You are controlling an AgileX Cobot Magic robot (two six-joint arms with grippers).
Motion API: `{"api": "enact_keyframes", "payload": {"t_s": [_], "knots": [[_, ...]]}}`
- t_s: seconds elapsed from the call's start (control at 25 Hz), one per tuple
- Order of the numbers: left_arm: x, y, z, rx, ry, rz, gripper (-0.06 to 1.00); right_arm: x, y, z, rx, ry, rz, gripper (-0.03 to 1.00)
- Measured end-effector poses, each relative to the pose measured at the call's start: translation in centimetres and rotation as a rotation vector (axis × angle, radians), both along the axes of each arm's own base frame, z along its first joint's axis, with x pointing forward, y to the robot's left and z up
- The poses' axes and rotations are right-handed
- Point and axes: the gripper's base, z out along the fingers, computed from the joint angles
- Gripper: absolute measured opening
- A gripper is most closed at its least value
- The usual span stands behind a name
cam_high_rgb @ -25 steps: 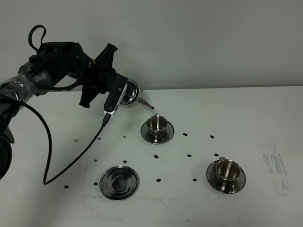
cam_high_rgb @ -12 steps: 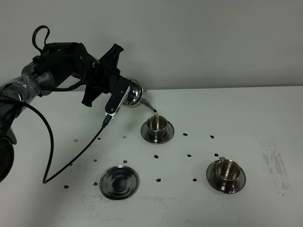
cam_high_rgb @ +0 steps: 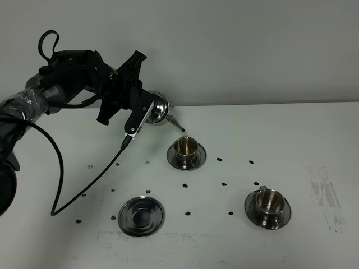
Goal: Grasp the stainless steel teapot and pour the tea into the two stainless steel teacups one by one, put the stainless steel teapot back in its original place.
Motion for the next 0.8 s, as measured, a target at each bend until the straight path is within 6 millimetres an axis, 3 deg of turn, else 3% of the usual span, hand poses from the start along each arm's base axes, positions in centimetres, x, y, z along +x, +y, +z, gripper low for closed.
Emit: {"api": "enact_keyframes", "payload": {"t_s": [0.8], "knots": [[0.16, 0.09, 0.14, 0.023, -0.029, -0.007, 0.26, 0.00, 0.00, 0.00, 0.000, 0.000, 0.000, 0.56]]}}
